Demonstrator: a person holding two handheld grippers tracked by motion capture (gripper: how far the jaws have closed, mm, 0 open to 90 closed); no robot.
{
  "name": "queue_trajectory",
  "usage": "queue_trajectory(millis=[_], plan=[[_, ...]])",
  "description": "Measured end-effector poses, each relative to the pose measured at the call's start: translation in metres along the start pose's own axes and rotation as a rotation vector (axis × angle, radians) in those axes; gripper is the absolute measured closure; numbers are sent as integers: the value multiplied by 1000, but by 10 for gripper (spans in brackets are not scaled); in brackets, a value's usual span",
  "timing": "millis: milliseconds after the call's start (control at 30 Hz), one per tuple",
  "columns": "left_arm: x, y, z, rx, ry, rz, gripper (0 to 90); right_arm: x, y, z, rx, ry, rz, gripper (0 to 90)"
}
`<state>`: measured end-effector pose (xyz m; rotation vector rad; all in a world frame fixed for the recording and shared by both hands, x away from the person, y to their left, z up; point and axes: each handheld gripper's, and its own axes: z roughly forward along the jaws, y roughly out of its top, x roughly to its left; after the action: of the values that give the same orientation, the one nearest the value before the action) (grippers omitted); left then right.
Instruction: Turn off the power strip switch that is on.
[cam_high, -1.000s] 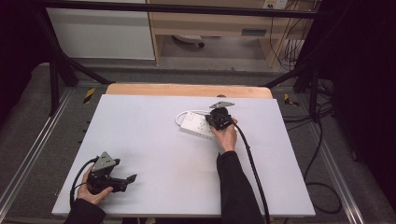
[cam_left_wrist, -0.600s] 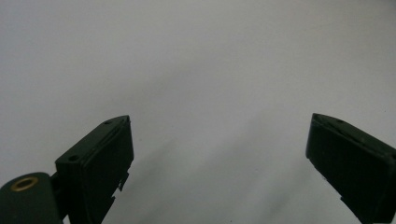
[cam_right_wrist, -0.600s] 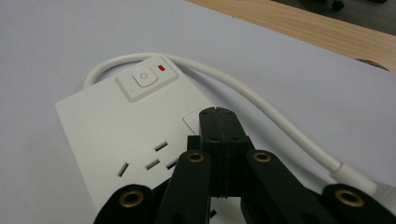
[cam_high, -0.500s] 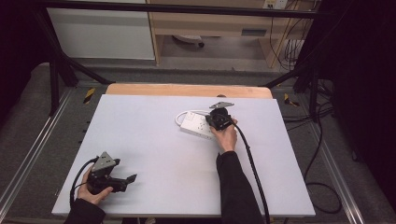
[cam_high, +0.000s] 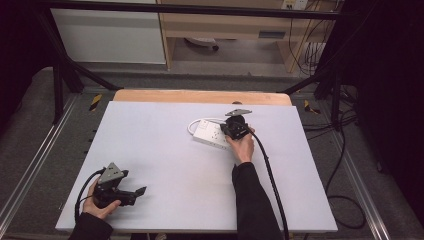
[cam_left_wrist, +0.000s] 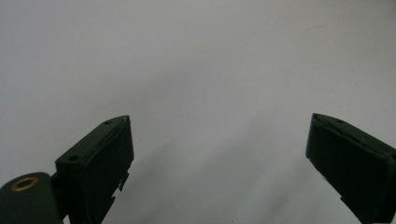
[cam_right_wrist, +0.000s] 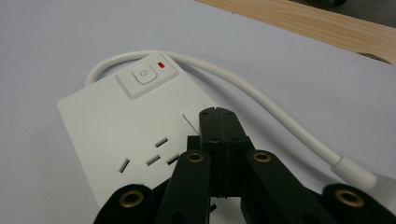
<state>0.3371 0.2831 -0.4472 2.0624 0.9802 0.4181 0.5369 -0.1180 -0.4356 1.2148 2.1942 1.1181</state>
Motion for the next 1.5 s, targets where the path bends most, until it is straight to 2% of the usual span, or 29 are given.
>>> queue_trajectory(millis=[333, 400, 533, 600, 733, 833, 900, 933, 1000, 1033, 1067, 1167, 1333, 1500], plan=[[0, 0, 0, 2, 1, 1, 75, 6, 6, -14, -2, 23, -29, 900], [-1, 0, 0, 4, 1, 2, 75, 6, 7, -21, 0, 30, -24, 852], [-1, 0, 1, 4, 3, 4, 75, 6, 9, -28, 2, 33, -29, 819], [-1, 0, 1, 4, 4, 2, 75, 7, 10, -33, 2, 37, -31, 770], [0, 0, 1, 6, 6, 0, 75, 11, 13, -48, -1, 56, -36, 615], [0, 0, 1, 4, 6, 1, 75, 13, 13, -55, -11, 53, -45, 566], [0, 0, 1, 6, 6, 0, 75, 13, 11, -64, -16, 57, -38, 465], [0, 0, 1, 6, 6, 0, 75, 13, 11, -64, -16, 57, -38, 465], [0, 0, 1, 6, 7, -1, 75, 12, 8, -69, -14, 54, -35, 397], [0, 0, 1, 6, 8, -2, 75, 11, 5, -74, 0, 57, -33, 311], [0, 0, 1, 7, 7, -2, 75, 11, 5, -74, 0, 57, -33, 311], [0, 0, 1, 7, 8, -1, 75, 10, -2, -81, 8, 53, -41, 194], [0, 0, 1, 9, 8, -2, 75, 11, -8, -89, 22, 49, -59, 155], [0, 0, 1, 9, 9, -1, 75, 10, -16, -98, 29, 59, -42, 89]])
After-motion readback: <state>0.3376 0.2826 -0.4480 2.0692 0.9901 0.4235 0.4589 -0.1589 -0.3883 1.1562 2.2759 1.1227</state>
